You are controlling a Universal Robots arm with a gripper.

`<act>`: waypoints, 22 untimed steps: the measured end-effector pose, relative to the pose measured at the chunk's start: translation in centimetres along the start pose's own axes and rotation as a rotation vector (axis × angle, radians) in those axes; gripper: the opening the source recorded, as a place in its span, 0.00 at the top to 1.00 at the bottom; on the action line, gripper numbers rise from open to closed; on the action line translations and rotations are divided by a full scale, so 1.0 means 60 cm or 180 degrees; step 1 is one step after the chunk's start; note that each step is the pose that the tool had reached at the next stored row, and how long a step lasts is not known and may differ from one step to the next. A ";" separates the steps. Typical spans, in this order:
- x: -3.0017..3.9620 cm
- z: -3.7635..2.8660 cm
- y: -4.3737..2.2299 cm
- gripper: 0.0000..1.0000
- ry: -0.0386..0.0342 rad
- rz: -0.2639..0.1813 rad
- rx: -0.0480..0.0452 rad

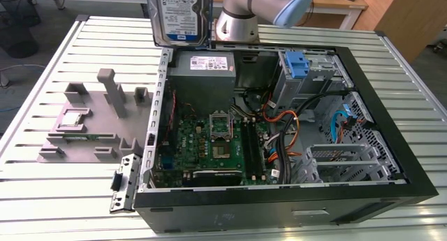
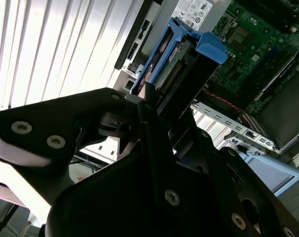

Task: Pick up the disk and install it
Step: 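Pick up the disk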

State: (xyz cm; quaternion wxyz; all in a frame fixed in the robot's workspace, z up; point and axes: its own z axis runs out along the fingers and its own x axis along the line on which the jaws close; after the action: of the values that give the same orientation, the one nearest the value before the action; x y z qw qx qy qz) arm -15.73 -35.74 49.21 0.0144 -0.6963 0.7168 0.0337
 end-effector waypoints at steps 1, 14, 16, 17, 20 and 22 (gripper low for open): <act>0.000 0.000 -0.004 0.65 0.0000 0.0000 0.0000; -0.001 0.000 -0.021 0.65 -0.0001 0.0000 0.0000; -0.001 0.000 -0.021 0.65 -0.0001 0.0000 0.0000; -0.001 0.000 -0.022 0.65 -0.0001 0.0000 0.0000; -0.001 -0.001 -0.024 0.65 -0.0001 0.0000 0.0000; -0.001 -0.001 -0.027 0.65 -0.0002 0.0000 0.0000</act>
State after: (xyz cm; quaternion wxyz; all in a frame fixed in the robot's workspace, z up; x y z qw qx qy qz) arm -14.09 -35.74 49.20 0.0147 -0.6964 0.7167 0.0340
